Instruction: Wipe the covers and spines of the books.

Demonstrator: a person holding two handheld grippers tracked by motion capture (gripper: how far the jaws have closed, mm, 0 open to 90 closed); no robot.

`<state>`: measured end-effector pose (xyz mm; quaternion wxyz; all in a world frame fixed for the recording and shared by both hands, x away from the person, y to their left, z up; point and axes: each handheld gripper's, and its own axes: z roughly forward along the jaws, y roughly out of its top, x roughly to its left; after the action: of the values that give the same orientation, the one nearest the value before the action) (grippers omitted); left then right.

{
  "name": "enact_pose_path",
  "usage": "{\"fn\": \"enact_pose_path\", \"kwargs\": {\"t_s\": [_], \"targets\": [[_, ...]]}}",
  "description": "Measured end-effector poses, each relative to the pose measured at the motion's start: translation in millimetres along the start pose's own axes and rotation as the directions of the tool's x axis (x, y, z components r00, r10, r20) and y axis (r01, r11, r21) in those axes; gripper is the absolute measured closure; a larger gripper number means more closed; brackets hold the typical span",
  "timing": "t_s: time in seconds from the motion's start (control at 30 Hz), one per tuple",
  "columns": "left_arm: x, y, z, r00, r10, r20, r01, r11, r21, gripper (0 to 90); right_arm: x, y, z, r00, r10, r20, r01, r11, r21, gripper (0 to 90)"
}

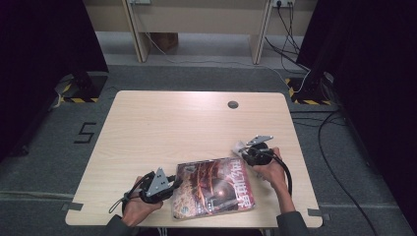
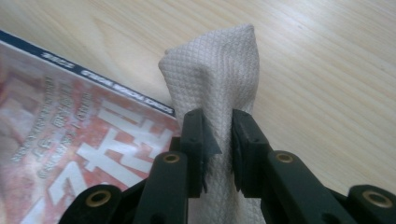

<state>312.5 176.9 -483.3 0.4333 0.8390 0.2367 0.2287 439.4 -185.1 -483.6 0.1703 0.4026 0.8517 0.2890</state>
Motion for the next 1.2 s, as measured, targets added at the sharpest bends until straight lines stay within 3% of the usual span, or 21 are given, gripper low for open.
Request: {"fn": "enact_pose_path", "kwargs": {"t_s": [0.43,0.57,0.7,0.87,1.03,1.2], "targets": [[0.5,0.2,-0.2,1.0000,0.002,0.000,-0.002,1.0000,-0.002,74.9,4.7,4.0,-3.9,0.9987,-0.041,-0.030,0.041,0.999,-0.019,77.7],[0.1,0.2,0.1,1.0000,0.003,0.000,-0.003,1.0000,-0.001,74.9,14.7,9.8,-6.2,0.9951,-0.071,-0.069,0.069,0.997,-0.036,77.7],[0.0,0.1,-0.1,1.0000,0.002,0.000,-0.002,1.0000,-0.001,74.9,22.0,14.9,-7.0,0.9921,-0.097,-0.079,0.094,0.995,-0.041,77.6],[-0.2,0.2,0.0,1.0000,0.004,0.000,-0.004,1.0000,-0.001,74.8,11.8,10.1,-3.0,0.9966,-0.079,-0.025,0.079,0.997,-0.003,77.6],[0.1,0.3,0.1,1.0000,0.004,-0.001,-0.004,1.0000,0.000,74.8,3.5,4.0,-1.8,0.9987,-0.037,-0.035,0.037,0.999,-0.002,77.6],[0.1,0.2,0.3,1.0000,0.003,0.000,-0.003,1.0000,0.001,74.7,6.7,4.9,-1.5,0.9980,-0.052,-0.036,0.052,0.999,0.003,77.4]]}}
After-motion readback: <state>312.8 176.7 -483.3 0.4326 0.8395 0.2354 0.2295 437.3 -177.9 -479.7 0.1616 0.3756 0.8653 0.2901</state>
